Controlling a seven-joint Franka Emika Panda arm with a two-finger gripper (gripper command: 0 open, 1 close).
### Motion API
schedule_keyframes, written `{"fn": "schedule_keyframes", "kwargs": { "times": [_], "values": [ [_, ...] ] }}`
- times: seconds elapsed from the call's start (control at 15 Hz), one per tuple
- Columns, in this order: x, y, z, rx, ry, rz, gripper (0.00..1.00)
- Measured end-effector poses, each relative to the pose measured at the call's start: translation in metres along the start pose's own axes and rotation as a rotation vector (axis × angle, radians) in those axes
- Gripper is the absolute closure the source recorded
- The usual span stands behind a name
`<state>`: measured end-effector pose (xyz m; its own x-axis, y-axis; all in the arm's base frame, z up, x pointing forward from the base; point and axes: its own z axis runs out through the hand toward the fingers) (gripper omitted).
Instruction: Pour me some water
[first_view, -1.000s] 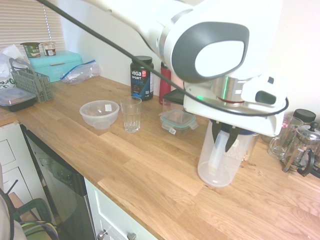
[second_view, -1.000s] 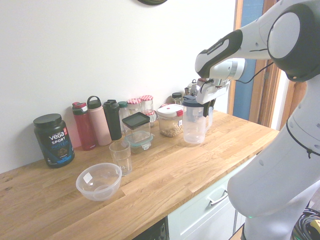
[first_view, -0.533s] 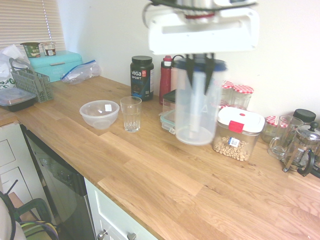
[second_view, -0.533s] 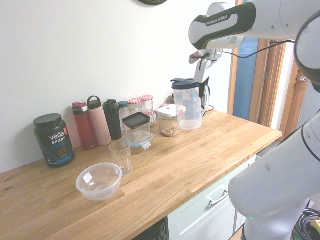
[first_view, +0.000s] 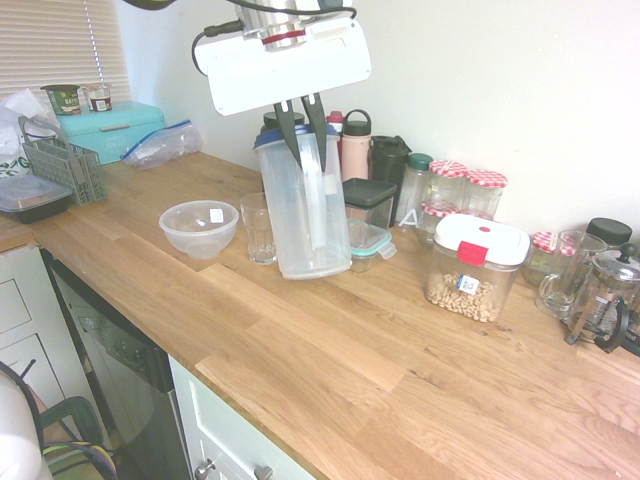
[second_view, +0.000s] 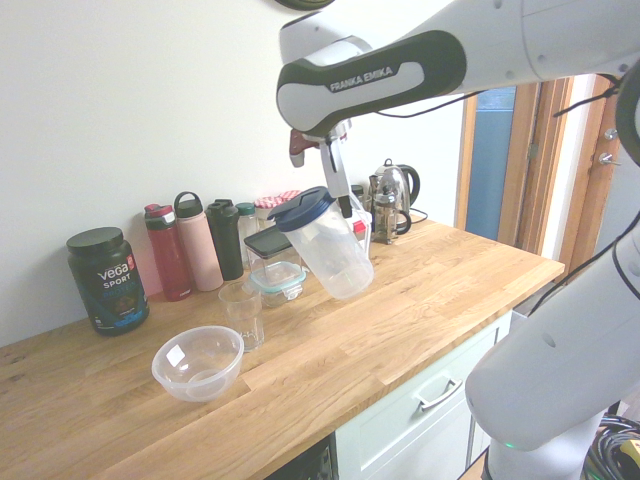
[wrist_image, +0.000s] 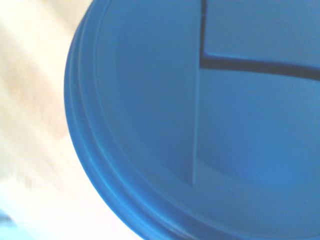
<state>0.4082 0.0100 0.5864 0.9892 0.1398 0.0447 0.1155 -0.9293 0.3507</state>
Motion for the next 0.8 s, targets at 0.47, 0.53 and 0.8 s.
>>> {"fn": "schedule_keyframes", "kwargs": {
  "times": [0.47, 0.53, 0.8],
  "values": [
    [0.066, -0.081, -0.021, -0.162, -0.142, -0.140, 1.00],
    [0.071, -0.089, -0.019, -0.186, -0.156, -0.152, 1.00],
    [0.077, -0.110, -0.018, -0.272, -0.229, -0.204, 1.00]
  ]
}}
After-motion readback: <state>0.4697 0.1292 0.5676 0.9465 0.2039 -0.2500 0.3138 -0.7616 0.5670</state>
